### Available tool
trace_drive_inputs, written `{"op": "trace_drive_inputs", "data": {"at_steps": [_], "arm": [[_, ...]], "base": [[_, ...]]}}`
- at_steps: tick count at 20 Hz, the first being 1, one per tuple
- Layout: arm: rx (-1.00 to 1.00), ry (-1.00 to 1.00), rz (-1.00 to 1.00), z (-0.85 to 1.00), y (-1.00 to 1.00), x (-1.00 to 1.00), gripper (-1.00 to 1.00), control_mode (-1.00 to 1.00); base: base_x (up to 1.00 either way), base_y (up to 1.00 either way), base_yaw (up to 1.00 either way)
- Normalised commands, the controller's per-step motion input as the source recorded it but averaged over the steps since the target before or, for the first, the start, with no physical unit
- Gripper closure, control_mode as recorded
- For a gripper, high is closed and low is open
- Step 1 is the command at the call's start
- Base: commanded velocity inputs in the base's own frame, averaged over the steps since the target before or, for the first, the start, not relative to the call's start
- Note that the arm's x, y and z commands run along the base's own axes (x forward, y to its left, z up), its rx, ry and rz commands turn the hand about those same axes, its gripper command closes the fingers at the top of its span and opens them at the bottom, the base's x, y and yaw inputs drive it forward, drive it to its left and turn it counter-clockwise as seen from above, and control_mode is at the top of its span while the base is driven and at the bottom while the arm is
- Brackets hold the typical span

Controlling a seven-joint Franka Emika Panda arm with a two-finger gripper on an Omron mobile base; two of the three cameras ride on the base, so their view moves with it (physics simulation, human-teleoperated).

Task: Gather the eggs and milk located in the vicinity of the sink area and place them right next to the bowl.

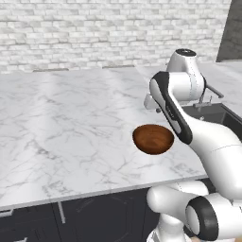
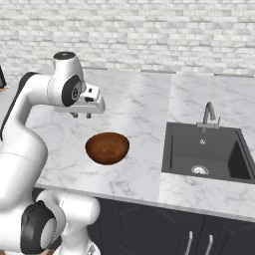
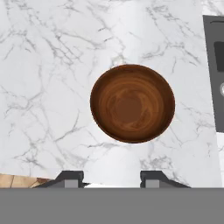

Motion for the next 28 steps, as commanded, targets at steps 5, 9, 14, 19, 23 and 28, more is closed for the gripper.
{"op": "trace_drive_inputs", "data": {"at_steps": [5, 9, 14, 19, 23, 28], "arm": [[0.0, 0.0, 0.0, -0.05, -0.16, -0.2, -1.0, -1.0], [0.0, 0.0, 0.0, -0.15, -0.38, -0.36, -1.0, -1.0], [0.0, 0.0, 0.0, -0.21, -0.28, -0.41, -1.0, -1.0], [0.0, 0.0, 0.0, -0.31, -0.11, -0.57, -1.0, -1.0], [0.0, 0.0, 0.0, -0.23, 0.02, -0.39, -1.0, -1.0], [0.0, -0.09, 0.0, -0.29, 0.0, -0.22, -1.0, -1.0]], "base": [[0.0, 0.0, 0.0], [0.0, 0.0, 0.0], [0.0, 0.0, 0.0], [0.0, 0.0, 0.0], [0.0, 0.0, 0.0], [0.0, 0.0, 0.0]]}}
